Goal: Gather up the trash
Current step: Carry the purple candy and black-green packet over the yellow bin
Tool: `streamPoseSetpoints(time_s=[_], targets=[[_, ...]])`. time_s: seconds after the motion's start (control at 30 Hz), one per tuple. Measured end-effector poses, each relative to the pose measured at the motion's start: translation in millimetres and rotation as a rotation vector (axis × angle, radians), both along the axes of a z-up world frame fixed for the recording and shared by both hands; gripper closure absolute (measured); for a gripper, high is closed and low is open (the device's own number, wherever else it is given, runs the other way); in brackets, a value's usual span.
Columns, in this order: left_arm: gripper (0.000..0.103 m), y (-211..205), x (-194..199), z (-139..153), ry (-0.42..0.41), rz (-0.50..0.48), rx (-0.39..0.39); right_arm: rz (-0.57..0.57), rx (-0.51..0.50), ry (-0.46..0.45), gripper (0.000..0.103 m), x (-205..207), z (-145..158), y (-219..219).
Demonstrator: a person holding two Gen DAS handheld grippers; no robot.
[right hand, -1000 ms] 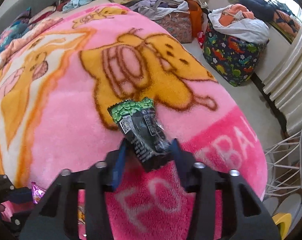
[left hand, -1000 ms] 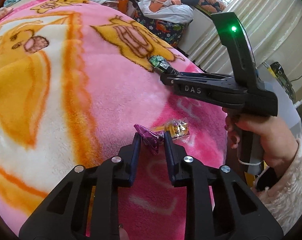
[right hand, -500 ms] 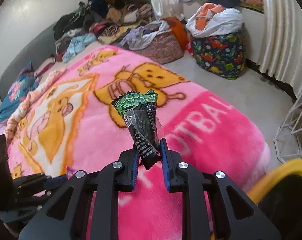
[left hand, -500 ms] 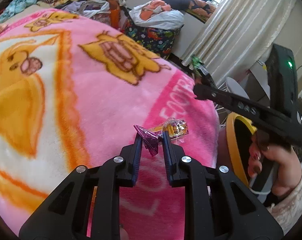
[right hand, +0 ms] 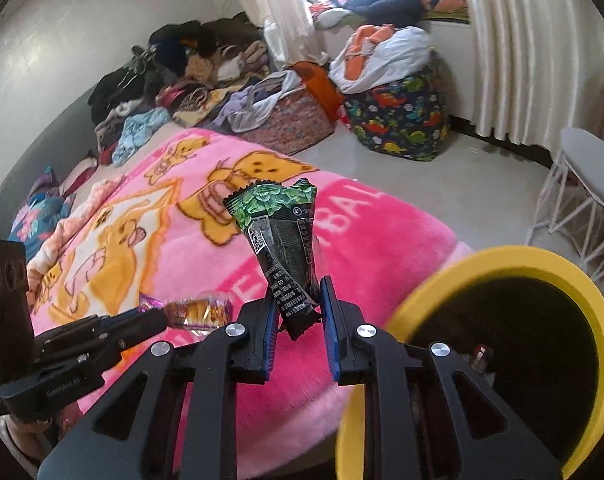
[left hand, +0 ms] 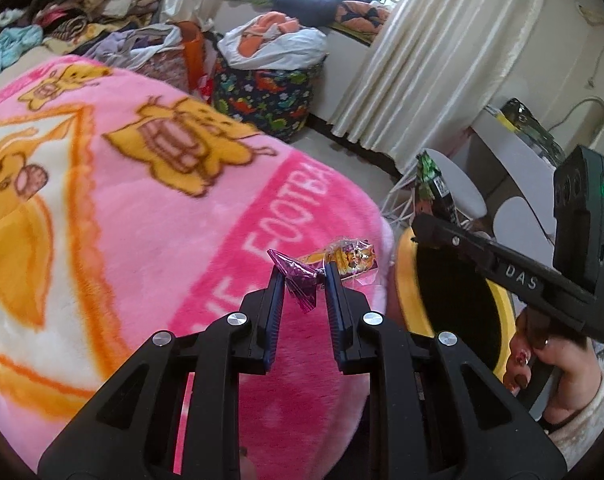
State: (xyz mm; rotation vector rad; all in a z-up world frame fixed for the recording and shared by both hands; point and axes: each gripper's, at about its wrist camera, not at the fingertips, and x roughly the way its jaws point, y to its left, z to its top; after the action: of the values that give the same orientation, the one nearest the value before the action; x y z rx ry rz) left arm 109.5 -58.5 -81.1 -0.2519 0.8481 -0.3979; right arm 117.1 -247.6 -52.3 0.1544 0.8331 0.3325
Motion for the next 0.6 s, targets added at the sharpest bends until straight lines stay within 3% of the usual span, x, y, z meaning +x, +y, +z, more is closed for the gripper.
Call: streamPoseSetpoints(time_s=[0.6], targets=[[0.088, -66, -15, 16, -0.056, -0.122, 0.033, -0.183, 0.063, -0.017, 0.084, -61, 6, -87]])
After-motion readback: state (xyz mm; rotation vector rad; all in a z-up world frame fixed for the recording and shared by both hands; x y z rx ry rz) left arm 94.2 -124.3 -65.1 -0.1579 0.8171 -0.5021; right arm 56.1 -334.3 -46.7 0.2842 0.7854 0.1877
